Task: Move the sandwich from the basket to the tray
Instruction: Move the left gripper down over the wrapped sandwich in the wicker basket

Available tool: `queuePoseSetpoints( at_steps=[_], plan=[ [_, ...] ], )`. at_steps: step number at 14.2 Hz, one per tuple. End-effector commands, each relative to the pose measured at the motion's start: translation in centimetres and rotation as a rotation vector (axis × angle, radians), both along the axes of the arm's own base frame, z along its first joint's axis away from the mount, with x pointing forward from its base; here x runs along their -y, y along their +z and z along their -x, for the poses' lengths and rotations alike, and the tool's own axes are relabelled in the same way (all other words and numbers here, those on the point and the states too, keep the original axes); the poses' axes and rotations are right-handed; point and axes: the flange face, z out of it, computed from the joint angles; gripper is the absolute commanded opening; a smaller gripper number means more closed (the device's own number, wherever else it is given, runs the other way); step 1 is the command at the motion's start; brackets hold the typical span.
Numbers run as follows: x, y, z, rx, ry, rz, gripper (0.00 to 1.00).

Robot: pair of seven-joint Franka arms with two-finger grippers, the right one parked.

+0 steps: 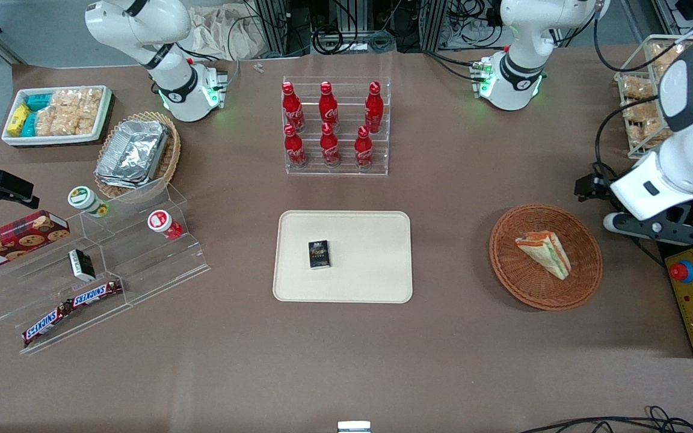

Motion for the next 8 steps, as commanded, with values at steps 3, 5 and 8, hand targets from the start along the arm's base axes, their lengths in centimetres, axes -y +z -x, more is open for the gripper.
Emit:
queuePoseSetpoints(
  at_steps=[3,5,8],
  plan=[
    [-1.0,-0.3,-0.7,-0.032,-0.001,-0.006,1.00],
    [-0.9,-1.5,-0.9,-0.053,0.009,-0.008,1.00],
    [-2.0,-4.5,-0.3,-0.092,0.224,-0.021,1.00]
  ],
)
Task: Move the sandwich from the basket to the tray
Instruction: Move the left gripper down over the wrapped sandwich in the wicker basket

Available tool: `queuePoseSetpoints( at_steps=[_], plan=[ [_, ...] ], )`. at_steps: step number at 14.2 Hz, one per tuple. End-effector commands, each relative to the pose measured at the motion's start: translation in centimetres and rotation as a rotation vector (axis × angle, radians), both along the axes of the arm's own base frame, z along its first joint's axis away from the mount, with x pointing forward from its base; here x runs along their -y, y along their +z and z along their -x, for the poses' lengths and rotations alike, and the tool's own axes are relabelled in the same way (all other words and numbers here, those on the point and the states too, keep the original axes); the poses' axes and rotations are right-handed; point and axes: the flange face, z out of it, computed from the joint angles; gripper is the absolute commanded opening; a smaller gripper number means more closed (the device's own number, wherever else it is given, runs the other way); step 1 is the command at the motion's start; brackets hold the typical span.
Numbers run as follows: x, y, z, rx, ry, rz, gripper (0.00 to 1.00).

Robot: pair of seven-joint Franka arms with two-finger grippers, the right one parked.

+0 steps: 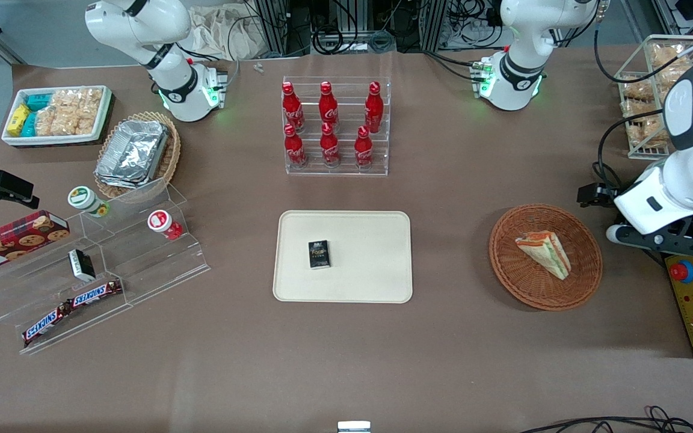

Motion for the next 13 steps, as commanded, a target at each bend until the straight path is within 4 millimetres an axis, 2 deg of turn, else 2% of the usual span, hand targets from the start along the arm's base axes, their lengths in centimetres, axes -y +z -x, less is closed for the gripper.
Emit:
queuePoseSetpoints(
  at_steps=[1,3,6,9,13],
  plan=[
    [-0.7,-3.2,0.5,-0.005,0.218,-0.027,1.00],
    [-0.5,-5.6,0.8,0.050,0.388,-0.054,1.00],
    [-0.1,-10.5,1.2,0.103,0.642,-0.097,1.00],
    [0.3,-14.6,0.7,0.124,0.887,-0.138,1.00],
    [0.2,-18.8,1.0,0.117,0.942,-0.147,1.00]
  ],
)
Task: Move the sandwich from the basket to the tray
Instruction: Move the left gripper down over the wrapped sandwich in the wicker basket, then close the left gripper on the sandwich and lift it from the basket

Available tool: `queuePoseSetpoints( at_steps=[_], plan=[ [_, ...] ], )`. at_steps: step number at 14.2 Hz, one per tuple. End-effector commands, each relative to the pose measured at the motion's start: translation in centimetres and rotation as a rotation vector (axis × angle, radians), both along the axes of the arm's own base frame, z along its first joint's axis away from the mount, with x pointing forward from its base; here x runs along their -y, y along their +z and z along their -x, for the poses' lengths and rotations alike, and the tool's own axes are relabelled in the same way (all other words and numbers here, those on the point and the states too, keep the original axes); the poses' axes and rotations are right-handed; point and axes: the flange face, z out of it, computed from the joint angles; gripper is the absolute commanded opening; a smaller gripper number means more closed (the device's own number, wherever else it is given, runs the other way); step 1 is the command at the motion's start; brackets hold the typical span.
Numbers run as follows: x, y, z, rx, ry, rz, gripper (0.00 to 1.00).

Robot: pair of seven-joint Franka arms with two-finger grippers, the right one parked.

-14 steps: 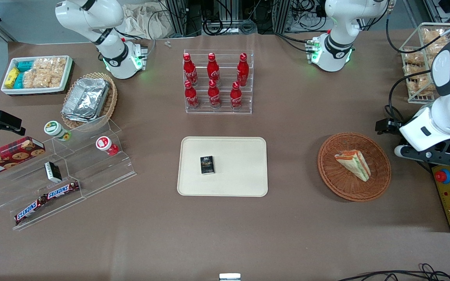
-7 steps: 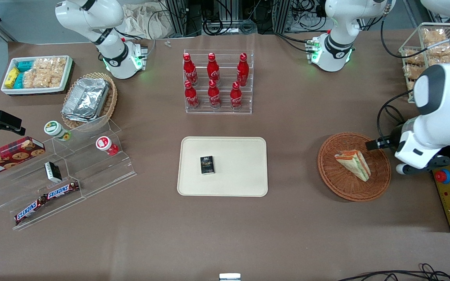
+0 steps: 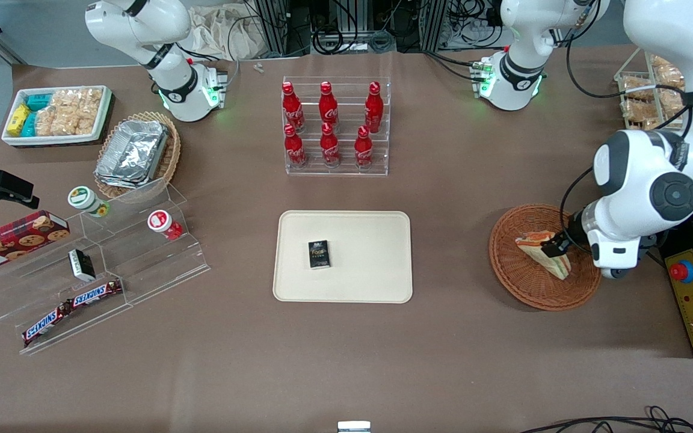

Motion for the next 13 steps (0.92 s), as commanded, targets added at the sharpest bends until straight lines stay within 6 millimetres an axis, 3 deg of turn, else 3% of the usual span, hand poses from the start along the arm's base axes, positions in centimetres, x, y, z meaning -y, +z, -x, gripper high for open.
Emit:
queuePoseSetpoints(
  at_steps=[1,4,13],
  plan=[
    [0.0,-2.4,0.4,0.020,0.054,-0.014,1.00],
    [-0.1,-4.5,0.6,0.003,0.089,-0.017,1.00],
    [-0.7,-8.0,0.4,-0.002,0.107,-0.050,1.00]
  ],
)
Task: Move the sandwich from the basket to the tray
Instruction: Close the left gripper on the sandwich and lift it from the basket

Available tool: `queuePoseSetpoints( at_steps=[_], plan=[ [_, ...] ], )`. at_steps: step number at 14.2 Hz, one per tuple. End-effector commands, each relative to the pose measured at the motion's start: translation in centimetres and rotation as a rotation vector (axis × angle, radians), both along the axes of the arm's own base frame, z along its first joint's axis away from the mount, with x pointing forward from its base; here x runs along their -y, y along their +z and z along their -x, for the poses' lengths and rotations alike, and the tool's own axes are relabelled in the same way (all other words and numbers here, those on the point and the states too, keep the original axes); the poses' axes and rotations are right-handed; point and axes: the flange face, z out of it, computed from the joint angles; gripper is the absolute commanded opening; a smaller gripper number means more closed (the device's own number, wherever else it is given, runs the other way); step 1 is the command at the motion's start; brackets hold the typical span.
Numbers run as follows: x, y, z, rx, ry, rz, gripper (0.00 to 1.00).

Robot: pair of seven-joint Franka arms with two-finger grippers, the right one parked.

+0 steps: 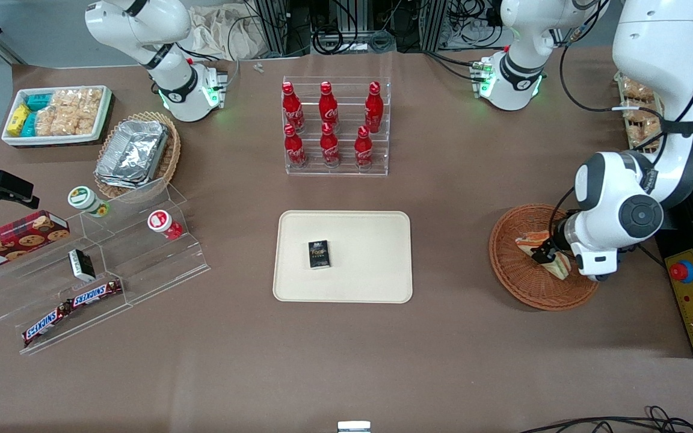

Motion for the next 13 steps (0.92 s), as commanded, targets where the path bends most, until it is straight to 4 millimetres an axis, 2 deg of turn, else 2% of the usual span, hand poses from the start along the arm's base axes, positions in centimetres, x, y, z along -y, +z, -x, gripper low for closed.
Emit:
queuePoseSetpoints(
  at_steps=[1,4,6,7,9,10,12,13],
  plan=[
    [-0.1,-1.2,-0.2,0.023,0.006,-0.020,1.00],
    [-0.3,-2.1,-0.3,0.023,-0.007,-0.033,1.00],
    [-2.2,-2.6,-0.5,0.023,0.021,-0.049,0.99],
    [-2.4,-2.4,-0.7,0.034,0.025,-0.049,0.89],
    [-2.4,-1.3,-0.6,0.048,0.027,-0.051,0.44],
    [-2.3,-1.1,-0.5,0.048,0.026,-0.051,0.30],
    [-2.3,-1.2,-0.5,0.045,0.027,-0.052,0.18],
    [-2.2,-1.1,-0.5,0.047,0.027,-0.050,0.16]
  ],
)
